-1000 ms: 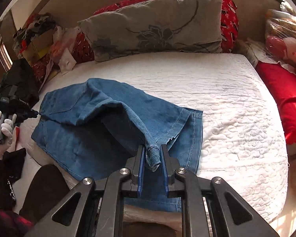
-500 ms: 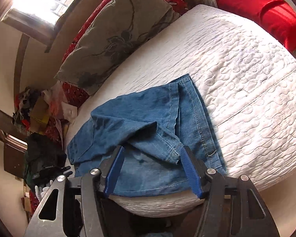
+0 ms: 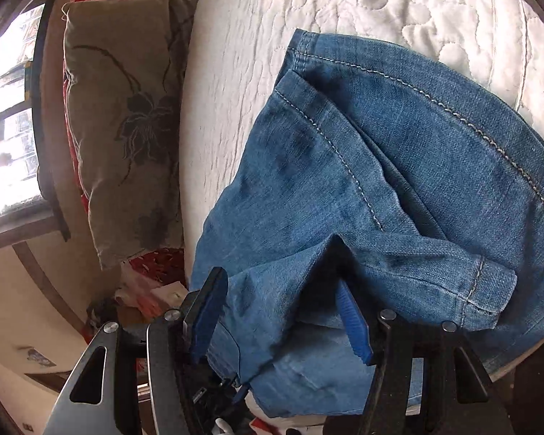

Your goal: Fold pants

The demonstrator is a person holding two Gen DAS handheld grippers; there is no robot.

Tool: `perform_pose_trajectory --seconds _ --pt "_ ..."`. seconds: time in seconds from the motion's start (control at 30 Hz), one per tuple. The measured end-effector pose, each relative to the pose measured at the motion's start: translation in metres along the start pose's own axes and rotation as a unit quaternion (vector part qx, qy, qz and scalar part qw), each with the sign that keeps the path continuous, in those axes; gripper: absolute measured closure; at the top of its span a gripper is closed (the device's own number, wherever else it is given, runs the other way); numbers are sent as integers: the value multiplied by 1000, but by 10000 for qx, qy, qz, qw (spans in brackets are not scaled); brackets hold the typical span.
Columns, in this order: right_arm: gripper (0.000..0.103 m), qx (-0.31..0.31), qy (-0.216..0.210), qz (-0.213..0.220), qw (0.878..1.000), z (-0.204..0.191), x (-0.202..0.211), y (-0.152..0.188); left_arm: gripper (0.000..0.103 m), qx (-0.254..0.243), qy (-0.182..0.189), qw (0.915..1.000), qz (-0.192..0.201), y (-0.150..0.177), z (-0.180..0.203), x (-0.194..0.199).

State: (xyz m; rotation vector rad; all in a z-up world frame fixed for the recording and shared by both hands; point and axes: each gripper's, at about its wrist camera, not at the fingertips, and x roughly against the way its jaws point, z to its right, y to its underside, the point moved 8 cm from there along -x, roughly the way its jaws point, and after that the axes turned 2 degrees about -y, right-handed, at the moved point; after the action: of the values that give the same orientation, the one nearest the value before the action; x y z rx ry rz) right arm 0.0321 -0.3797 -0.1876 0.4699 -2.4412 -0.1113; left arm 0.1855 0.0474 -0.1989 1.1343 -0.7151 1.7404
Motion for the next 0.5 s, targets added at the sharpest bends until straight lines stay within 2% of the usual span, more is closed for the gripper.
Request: perform_pose_trajectory --seconds 0.03,0.07,0.13,0.27,0.37,0.5 --pt "53 -26 -10 38 10000 0 -4 -2 73 -9 -76 10000 37 -3 2 -1" --pt "75 -12 -23 64 10000 0 -7 -3 84 -28 -137 9998 117 -6 4 0" --pt "95 190 -81 41 9998 -6 -11 -6 92 -106 -223 9995 171 -9 8 1" --pt "95 1134 -276 165 9930 -40 4 -5 94 -55 26 9999 162 -7 4 12" --pt "95 2066 -461 245 9770 -76 29 8 94 -58 190 9994 281 -2 1 26" --pt "95 2920 -675 200 9538 -102 64 33 93 -97 279 9984 482 10 -4 46"
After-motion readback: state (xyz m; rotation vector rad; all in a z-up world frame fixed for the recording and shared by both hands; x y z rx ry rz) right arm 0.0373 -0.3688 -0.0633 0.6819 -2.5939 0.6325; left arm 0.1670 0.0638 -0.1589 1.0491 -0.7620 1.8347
